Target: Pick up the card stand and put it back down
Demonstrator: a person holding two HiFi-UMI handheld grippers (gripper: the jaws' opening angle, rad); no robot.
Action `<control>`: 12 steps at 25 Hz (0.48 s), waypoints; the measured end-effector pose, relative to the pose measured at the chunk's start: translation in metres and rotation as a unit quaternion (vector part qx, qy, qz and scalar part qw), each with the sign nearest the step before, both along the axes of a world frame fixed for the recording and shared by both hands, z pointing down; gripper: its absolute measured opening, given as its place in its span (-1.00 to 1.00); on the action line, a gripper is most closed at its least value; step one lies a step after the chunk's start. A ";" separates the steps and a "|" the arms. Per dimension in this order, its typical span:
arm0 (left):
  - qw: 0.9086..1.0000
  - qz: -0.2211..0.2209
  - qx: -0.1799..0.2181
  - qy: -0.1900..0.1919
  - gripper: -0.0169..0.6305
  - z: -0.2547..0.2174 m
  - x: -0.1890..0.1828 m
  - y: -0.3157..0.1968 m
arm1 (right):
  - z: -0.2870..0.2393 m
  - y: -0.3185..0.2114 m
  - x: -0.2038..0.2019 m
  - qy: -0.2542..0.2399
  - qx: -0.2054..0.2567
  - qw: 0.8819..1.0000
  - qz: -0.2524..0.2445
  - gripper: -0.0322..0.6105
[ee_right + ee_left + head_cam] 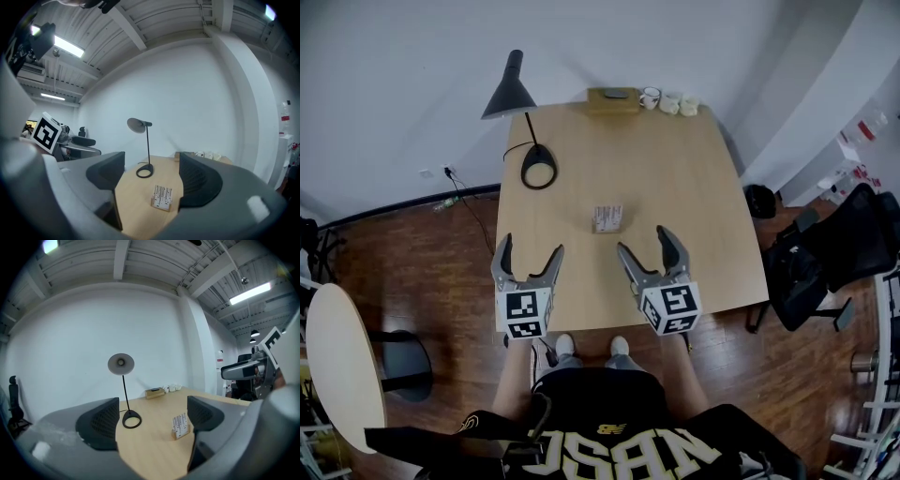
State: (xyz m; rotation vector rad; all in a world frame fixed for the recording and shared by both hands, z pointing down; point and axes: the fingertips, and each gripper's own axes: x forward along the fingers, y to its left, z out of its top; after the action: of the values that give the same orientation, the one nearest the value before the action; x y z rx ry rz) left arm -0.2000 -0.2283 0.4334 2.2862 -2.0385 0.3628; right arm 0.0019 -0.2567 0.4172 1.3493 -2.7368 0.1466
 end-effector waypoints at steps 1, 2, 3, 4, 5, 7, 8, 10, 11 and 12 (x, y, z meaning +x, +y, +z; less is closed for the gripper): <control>1.000 0.002 -0.002 -0.004 0.51 0.002 -0.008 -0.003 | 0.003 0.000 0.000 0.000 -0.004 1.000 0.003 0.22; 1.000 0.007 -0.003 -0.010 0.51 0.004 -0.016 -0.006 | 0.005 -0.001 0.000 -0.001 -0.007 1.000 0.005 0.22; 1.000 0.016 -0.005 -0.018 0.51 0.006 -0.026 -0.010 | 0.008 -0.003 0.000 -0.001 -0.011 1.000 0.008 0.22; 0.999 0.029 -0.009 -0.030 0.51 0.008 -0.035 -0.015 | 0.009 -0.004 0.000 -0.001 -0.014 1.000 0.011 0.22; 0.998 0.046 -0.015 -0.043 0.51 0.011 -0.046 -0.019 | 0.011 -0.006 0.000 0.000 -0.016 1.000 0.014 0.22; 0.993 0.086 -0.033 -0.075 0.52 0.018 -0.070 -0.027 | 0.014 -0.009 0.003 -0.002 -0.020 1.000 0.021 0.22; 0.989 0.106 -0.044 -0.096 0.52 0.022 -0.083 -0.031 | 0.015 -0.011 0.006 -0.003 -0.022 0.999 0.026 0.22; 0.978 0.140 -0.068 -0.139 0.53 0.027 -0.111 -0.036 | 0.020 -0.014 0.013 -0.006 -0.029 0.999 0.038 0.22; 0.972 0.152 -0.079 -0.161 0.57 0.027 -0.124 -0.038 | 0.022 -0.015 0.016 -0.006 -0.032 0.999 0.042 0.22; 0.966 0.161 -0.088 -0.183 0.58 0.026 -0.138 -0.040 | 0.025 -0.017 0.018 -0.006 -0.034 0.998 0.045 0.22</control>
State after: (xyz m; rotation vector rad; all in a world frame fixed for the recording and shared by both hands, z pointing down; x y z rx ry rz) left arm -0.3376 -0.2687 0.4592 2.5840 -1.6636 1.0118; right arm 0.0201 -0.2736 0.4418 1.4593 -2.6549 0.2518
